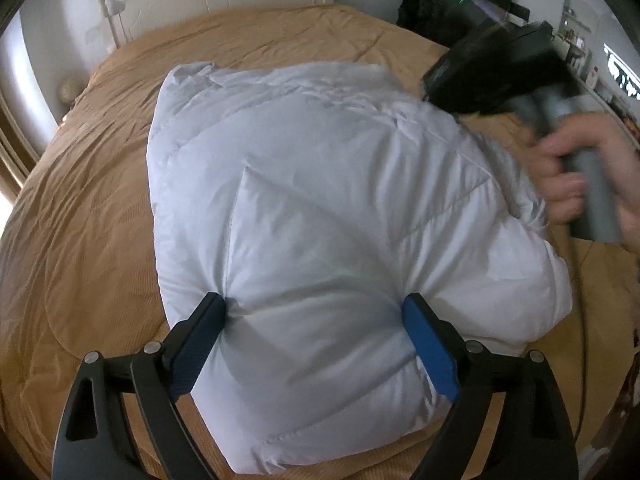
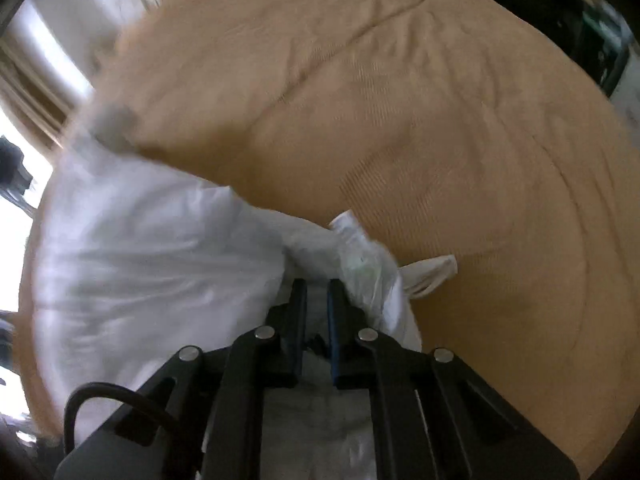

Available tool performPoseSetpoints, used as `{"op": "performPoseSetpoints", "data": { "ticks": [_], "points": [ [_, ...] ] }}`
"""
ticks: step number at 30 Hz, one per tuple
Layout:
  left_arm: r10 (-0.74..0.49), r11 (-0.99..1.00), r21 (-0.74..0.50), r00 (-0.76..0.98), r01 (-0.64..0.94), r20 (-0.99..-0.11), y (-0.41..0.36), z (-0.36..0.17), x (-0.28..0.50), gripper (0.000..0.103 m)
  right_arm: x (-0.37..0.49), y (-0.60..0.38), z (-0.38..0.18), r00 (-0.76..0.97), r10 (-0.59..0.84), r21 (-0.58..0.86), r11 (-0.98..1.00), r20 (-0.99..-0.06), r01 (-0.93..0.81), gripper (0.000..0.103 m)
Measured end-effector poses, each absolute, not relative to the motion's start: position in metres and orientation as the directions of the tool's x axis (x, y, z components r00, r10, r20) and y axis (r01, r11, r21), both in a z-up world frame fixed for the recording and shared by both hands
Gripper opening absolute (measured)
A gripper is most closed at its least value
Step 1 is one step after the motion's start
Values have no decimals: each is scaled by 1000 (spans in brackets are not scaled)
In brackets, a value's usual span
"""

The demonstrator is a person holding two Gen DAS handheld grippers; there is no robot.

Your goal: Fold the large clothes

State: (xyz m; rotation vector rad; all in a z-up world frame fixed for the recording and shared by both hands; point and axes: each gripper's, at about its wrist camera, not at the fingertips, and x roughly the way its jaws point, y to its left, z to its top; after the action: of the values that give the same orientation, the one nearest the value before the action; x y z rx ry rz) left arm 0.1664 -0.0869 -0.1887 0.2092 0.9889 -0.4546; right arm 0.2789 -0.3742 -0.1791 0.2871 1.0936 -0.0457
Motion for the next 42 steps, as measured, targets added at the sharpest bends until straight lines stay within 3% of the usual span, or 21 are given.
{"op": "performPoseSetpoints", "data": {
  "ticks": [5, 7, 9, 11, 14, 17, 22, 23, 26, 31, 34, 38, 39, 40, 42],
  "points": [
    [-280, 887, -44, 460, 459, -842, -84, -190, 170, 90, 219, -335, -110, 638, 276, 327, 944, -719, -41, 17],
    [-282, 890, -51, 458, 454, -843, -81, -188, 171, 90, 203, -316, -120, 582, 280, 276, 956, -764, -97, 17],
    [-307, 892, -88, 451, 443, -838, -74, -177, 171, 86, 201, -309, -152, 519, 165, 159, 986, -839, -55, 16],
    [-346, 902, -161, 445, 401, -826, -57, -161, 177, 82, 202, -318, -187, 478, 152, 164, 986, -865, -17, 15],
    [-387, 916, -256, 507, 310, -770, -27, -130, 202, 83, 190, -336, -196, 480, 185, 223, 975, -858, 24, 16],
    [-364, 930, -264, 552, 256, -750, -27, -118, 233, 83, 188, -350, -199, 472, 232, 286, 957, -850, 43, 16],
    [-349, 931, -248, 445, 270, -825, -68, -170, 279, 85, 187, -353, -194, 481, 194, 238, 971, -855, 32, 19],
    [-283, 945, -168, 448, 279, -848, -83, -186, 279, 92, 191, -347, -187, 483, 187, 232, 972, -856, 35, 19],
    [-245, 943, -92, 476, 321, -845, -97, -191, 272, 94, 181, -345, -176, 518, 175, 233, 971, -837, 48, 20],
    [-284, 941, -153, 455, 303, -844, -86, -187, 277, 93, 135, -328, -144, 625, 269, 306, 951, -733, -50, 20],
    [-310, 943, -208, 458, 261, -833, -74, -174, 270, 87, 116, -308, -168, 583, 191, 186, 980, -790, -70, 21],
    [-262, 963, -198, 457, 184, -850, -46, -148, 245, 88, 116, -316, -168, 565, 191, 209, 977, -802, -33, 22],
    [-241, 969, -181, 461, 170, -854, -42, -141, 240, 88, 116, -316, -160, 567, 177, 196, 980, -804, -28, 31],
    [-217, 975, -162, 469, 155, -856, -39, -134, 235, 88, 118, -314, -153, 569, 146, 167, 986, -809, -16, 54],
    [-174, 983, -123, 489, 135, -855, -35, -114, 223, 89, 113, -310, -128, 588, 81, 112, 994, -805, 16, 87]
  ]
}}
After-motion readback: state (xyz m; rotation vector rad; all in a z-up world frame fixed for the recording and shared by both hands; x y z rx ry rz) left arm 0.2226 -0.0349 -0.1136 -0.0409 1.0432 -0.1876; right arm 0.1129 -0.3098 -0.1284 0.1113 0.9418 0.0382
